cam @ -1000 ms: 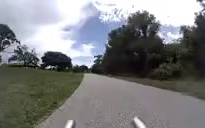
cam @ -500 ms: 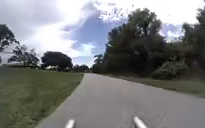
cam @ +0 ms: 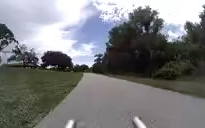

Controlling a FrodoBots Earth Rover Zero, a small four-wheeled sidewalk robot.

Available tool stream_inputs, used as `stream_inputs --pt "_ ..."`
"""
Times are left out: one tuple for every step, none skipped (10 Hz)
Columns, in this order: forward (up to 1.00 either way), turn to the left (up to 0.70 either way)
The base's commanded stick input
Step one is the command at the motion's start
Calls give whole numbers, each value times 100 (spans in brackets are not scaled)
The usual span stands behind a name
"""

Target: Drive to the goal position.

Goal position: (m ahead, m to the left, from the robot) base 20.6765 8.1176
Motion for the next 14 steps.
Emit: stream_inputs --pt "70 0" --pt "70 3" --pt "70 6" --pt "70 14" --pt "70 24" --pt "70 34" --pt "70 23" --pt "70 6" --pt "70 2" --pt "70 0" --pt "70 0" --pt "70 0" --pt "70 0" --pt "70 0"
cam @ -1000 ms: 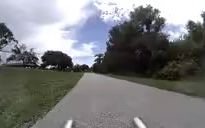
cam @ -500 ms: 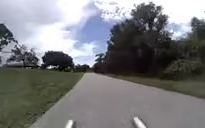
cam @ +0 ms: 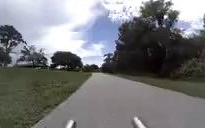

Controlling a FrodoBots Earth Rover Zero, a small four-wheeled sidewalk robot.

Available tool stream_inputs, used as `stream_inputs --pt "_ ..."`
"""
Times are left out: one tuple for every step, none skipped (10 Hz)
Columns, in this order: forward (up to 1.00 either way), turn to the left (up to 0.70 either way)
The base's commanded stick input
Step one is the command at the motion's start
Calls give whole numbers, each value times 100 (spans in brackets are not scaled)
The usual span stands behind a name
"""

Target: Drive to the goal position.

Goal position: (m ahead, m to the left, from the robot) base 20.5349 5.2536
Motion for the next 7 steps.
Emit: stream_inputs --pt "70 0" --pt "70 0" --pt "70 0" --pt "70 0" --pt "70 0" --pt "70 0" --pt "70 0"
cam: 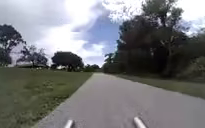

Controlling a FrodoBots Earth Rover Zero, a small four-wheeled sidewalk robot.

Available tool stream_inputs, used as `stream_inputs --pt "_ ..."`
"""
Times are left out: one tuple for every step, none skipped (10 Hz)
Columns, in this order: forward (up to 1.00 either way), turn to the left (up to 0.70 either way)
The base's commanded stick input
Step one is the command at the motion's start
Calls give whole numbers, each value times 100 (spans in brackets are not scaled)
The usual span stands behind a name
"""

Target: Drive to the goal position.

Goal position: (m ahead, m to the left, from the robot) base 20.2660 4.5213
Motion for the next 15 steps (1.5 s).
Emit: stream_inputs --pt "70 0" --pt "70 0" --pt "70 0" --pt "70 0" --pt "70 0" --pt "70 0" --pt "70 0" --pt "70 0" --pt "70 0" --pt "70 0" --pt "70 0" --pt "70 0" --pt "70 0" --pt "70 0" --pt "70 0"
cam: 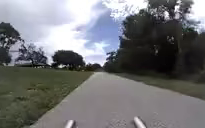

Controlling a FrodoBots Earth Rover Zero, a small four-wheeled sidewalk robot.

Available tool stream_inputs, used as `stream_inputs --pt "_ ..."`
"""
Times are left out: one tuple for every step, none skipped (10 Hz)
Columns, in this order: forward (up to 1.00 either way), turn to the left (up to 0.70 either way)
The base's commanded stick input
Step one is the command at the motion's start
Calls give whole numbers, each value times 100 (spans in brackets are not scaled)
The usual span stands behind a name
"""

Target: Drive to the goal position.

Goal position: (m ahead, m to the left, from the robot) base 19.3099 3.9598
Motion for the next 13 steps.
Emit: stream_inputs --pt "70 0" --pt "70 0" --pt "70 0" --pt "70 0" --pt "70 0" --pt "70 0" --pt "70 0" --pt "70 0" --pt "70 0" --pt "70 0" --pt "70 0" --pt "70 0" --pt "70 0"
